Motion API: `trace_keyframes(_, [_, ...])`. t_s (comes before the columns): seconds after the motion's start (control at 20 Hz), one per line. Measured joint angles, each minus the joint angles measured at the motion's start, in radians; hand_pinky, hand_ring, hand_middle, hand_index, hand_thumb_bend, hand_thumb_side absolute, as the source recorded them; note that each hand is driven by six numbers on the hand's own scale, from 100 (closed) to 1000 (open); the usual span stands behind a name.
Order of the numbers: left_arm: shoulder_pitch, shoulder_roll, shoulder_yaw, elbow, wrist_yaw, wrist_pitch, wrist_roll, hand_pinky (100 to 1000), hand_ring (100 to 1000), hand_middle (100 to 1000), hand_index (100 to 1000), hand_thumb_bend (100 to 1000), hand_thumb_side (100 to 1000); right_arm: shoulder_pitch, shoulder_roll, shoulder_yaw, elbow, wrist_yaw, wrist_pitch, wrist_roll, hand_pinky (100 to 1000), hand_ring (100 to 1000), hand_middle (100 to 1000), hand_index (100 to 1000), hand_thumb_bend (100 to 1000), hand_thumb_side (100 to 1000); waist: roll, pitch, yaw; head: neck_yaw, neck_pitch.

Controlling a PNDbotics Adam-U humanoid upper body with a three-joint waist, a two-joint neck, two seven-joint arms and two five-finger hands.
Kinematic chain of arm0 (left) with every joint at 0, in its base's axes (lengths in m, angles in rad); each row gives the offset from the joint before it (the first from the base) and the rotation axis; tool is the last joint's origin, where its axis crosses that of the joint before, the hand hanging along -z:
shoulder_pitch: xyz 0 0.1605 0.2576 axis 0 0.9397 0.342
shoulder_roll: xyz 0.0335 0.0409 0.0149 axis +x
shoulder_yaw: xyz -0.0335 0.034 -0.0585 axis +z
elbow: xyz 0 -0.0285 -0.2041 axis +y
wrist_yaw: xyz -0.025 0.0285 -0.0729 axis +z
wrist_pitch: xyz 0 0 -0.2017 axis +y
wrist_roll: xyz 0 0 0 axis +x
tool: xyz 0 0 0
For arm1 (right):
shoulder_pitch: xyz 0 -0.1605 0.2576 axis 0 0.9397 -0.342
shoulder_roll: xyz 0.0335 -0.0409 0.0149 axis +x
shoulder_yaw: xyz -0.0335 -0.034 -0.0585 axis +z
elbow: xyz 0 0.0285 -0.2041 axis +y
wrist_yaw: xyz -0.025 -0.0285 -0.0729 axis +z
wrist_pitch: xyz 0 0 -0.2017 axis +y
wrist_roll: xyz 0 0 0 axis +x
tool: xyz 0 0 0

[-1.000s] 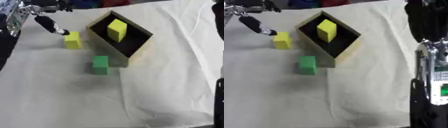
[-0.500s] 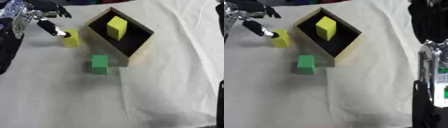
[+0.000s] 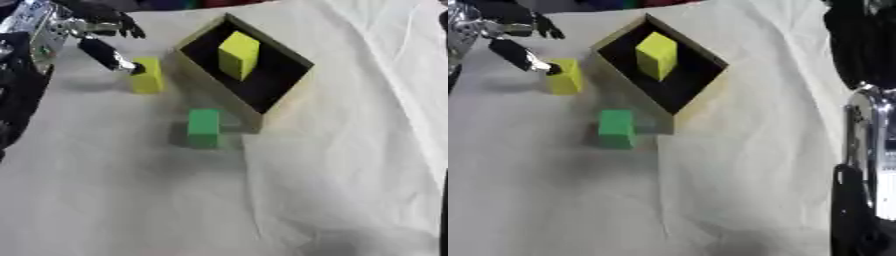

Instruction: Pick up objects on the table and place them in the box.

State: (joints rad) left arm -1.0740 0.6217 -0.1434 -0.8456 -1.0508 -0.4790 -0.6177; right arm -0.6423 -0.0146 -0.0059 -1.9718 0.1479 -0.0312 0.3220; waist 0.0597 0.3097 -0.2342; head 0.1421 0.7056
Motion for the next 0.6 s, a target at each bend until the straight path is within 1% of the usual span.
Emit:
trace_keyframes(0.2, [-0.005, -0.001, 0.003, 0.008, -0.005, 0.0, -0.006, 760, 824, 819, 933, 448, 773, 0.0, 0.0, 0.0, 0.0, 0.0, 0.001, -0.001, 787, 777, 590, 724, 100, 1000, 0.0, 0.002, -0.001, 0.001, -0.003])
trace_keyframes(0.3, [-0.007, -0.003, 0.004, 0.009, -0.006, 0.0, -0.006, 756, 820, 816, 933, 379, 743, 0.0, 0.0, 0.0, 0.0, 0.0, 0.002, -0.001, 787, 777, 589, 724, 100, 1000, 0.0, 0.002, -0.001, 0.001, -0.003])
trace_keyframes(0.45, [-0.011, -0.006, 0.007, 0.004, 0.0, 0.0, -0.006, 754, 818, 814, 932, 340, 713, 0.0, 0.0, -0.001, 0.0, 0.0, 0.003, 0.0, 787, 777, 590, 724, 100, 1000, 0.0, 0.002, 0.0, 0.001, -0.003])
trace_keyframes(0.55, [-0.017, -0.008, 0.007, -0.002, 0.01, 0.001, -0.007, 751, 813, 807, 929, 295, 697, 0.0, 0.0, -0.001, 0.0, 0.0, 0.003, 0.0, 787, 777, 590, 724, 100, 1000, 0.0, 0.002, 0.002, 0.001, -0.002])
trace_keyframes(0.6, [-0.019, -0.011, 0.007, -0.005, 0.017, 0.001, -0.007, 751, 813, 807, 928, 292, 695, 0.001, 0.0, -0.001, 0.0, 0.0, 0.003, 0.0, 787, 777, 590, 724, 100, 1000, 0.0, 0.0, 0.003, 0.001, -0.002])
